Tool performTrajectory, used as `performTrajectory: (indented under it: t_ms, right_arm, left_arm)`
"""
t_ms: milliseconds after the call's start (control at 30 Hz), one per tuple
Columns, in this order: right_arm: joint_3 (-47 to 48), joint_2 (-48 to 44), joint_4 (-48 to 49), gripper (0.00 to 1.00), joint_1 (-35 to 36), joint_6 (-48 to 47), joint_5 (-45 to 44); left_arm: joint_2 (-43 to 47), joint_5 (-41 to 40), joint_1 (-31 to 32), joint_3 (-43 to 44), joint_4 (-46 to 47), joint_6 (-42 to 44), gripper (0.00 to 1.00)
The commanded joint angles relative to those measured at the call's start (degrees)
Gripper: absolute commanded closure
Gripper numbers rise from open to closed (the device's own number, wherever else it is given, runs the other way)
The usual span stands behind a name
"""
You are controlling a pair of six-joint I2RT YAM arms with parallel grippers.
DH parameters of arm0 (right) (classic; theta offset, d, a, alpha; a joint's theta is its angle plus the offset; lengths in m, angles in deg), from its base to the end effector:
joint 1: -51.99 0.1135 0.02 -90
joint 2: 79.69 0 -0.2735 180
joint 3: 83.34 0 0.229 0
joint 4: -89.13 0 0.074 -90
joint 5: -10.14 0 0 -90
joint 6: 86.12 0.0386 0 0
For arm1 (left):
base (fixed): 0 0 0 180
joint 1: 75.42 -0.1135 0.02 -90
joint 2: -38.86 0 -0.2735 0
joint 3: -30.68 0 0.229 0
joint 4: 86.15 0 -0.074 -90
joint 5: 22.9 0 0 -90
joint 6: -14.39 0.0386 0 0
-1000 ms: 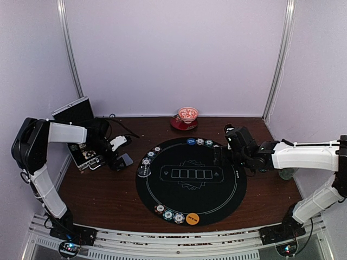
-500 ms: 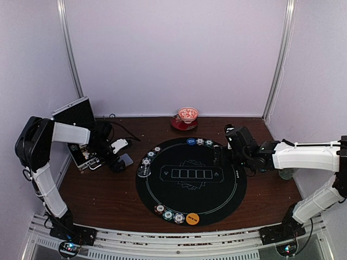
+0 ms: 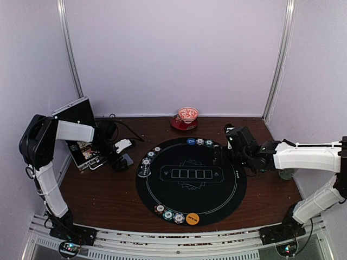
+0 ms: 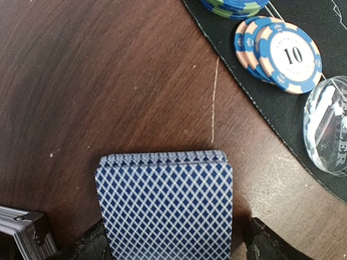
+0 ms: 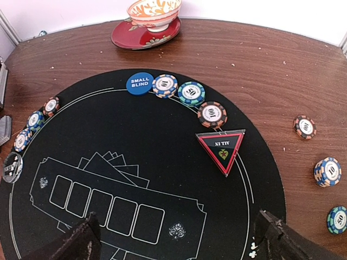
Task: Distribute texas hold em gaming equipment
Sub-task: Pick up the poker card from the center of the board.
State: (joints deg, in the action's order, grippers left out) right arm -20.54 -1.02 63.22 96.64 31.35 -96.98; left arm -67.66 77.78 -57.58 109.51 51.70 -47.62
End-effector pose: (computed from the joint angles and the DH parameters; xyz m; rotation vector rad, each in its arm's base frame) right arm 0.1995 0.1811 0.2452 -0.1884 2.2738 0.3227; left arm 0.3206 -0.1107 0.1642 1.1199 2.5312 -0.2142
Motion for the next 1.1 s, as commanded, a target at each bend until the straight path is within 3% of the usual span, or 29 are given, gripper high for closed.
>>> performTrajectory:
  t_ms: [0, 200, 467, 900, 1067]
  right_arm:
    - [-0.77, -1.92, 0.96, 0.0, 0.37, 0.67, 0.22]
    - [-0.79, -1.81, 1.11, 0.0, 0.45, 0.66, 0.49]
    - [-0.77, -2.2, 1.16, 0.0, 0.55, 0.66, 0.59]
    - [-0.86, -1.99, 2.39, 0.0, 0.79, 0.82, 2.71]
    - [0.66, -0.79, 4.72, 0.0, 1.5, 2.01, 8.09]
  left_arm:
    - [-2.9, -3.29, 0.3, -0.02, -5.56, 1.28, 0.16]
    - [-3.61, -5.24, 0.32, 1.33, -8.95, 2.43, 0.22]
    - [-5.06, -6.81, 0.33, 3.16, -11.71, 3.44, 0.23]
    - [-6.11, -6.94, 0.35, 2.94, -10.78, 3.04, 0.45]
    - [-4.51, -6.27, 0.35, 2.93, -9.33, 2.35, 0.47]
